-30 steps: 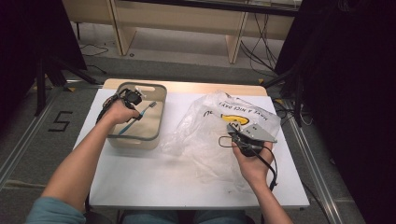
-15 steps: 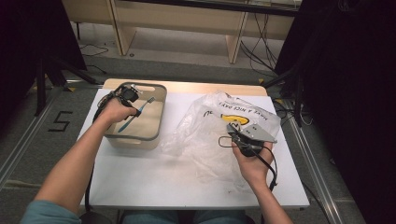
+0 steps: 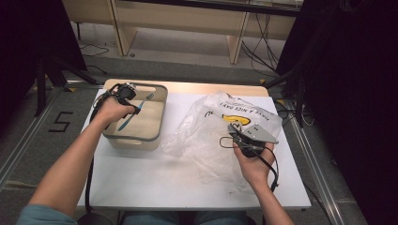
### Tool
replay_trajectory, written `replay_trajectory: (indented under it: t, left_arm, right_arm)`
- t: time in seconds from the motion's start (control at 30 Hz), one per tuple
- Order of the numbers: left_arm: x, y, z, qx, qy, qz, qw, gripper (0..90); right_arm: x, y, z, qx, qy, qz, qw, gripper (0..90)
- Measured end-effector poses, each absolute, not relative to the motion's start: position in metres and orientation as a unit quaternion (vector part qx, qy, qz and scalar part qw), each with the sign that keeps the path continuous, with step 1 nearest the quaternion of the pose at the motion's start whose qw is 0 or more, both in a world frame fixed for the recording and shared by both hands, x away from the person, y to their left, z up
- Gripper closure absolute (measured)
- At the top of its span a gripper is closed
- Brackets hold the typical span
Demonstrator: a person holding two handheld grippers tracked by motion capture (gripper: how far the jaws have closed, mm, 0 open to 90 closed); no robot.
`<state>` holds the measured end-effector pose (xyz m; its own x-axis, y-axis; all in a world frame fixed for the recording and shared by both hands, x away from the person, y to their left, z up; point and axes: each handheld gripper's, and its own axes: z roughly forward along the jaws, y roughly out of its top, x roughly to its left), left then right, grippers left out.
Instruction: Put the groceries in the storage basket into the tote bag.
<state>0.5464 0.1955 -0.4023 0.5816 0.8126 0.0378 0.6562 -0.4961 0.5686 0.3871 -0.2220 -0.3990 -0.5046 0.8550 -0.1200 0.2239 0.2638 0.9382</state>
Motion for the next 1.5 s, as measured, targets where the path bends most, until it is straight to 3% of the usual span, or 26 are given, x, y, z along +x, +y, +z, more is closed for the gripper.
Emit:
replay_trajectory:
  t: [1.5]
  left_arm:
    - [0.527, 0.191, -0.381, 0.848, 0.413, 0.155, 0.294, 81.5]
  right_arm:
    - [0.387, -0.221, -0.399, 0.371, 0.726, 0.477, 0.328, 90.0]
